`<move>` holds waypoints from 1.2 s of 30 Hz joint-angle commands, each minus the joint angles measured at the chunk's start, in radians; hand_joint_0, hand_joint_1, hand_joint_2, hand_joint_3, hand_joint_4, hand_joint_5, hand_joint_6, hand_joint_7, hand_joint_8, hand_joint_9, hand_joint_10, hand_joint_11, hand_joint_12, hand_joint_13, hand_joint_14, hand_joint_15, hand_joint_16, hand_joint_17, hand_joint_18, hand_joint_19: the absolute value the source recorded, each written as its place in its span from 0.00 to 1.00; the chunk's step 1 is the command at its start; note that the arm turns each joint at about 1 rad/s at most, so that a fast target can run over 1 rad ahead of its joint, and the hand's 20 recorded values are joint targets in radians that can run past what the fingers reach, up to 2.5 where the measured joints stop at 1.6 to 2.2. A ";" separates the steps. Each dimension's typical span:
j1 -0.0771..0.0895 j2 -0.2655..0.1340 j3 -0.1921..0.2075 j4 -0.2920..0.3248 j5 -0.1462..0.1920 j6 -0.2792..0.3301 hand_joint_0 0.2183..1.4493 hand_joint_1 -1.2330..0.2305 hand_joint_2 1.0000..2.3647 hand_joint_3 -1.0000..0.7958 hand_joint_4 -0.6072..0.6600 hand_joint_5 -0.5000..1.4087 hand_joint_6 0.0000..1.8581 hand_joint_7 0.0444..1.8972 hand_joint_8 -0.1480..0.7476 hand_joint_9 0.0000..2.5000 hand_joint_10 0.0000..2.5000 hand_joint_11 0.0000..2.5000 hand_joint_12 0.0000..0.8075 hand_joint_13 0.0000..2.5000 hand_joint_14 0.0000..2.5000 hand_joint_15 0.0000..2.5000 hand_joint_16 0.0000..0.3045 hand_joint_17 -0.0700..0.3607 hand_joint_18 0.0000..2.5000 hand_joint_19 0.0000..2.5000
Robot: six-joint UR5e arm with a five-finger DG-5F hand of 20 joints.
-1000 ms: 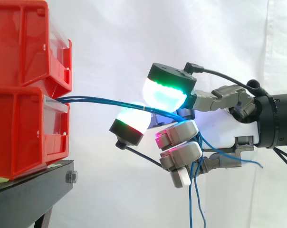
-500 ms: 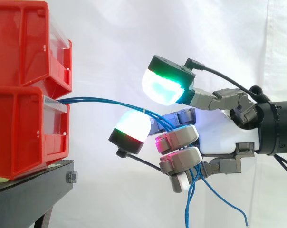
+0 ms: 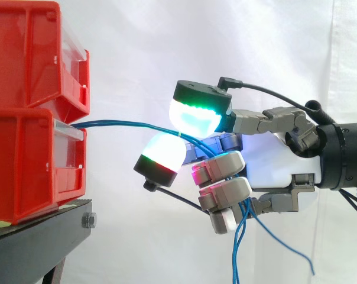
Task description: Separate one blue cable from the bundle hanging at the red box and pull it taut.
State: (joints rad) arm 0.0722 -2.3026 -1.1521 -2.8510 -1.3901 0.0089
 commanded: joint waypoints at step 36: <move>0.026 0.000 0.003 -0.019 0.039 -0.003 0.40 0.23 0.01 0.41 0.55 0.16 0.47 0.48 0.49 0.41 0.19 0.58 0.44 0.50 0.00 0.63 0.16 0.41 0.41 0.33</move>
State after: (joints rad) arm 0.0971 -2.3025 -1.1490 -2.8700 -1.3546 0.0062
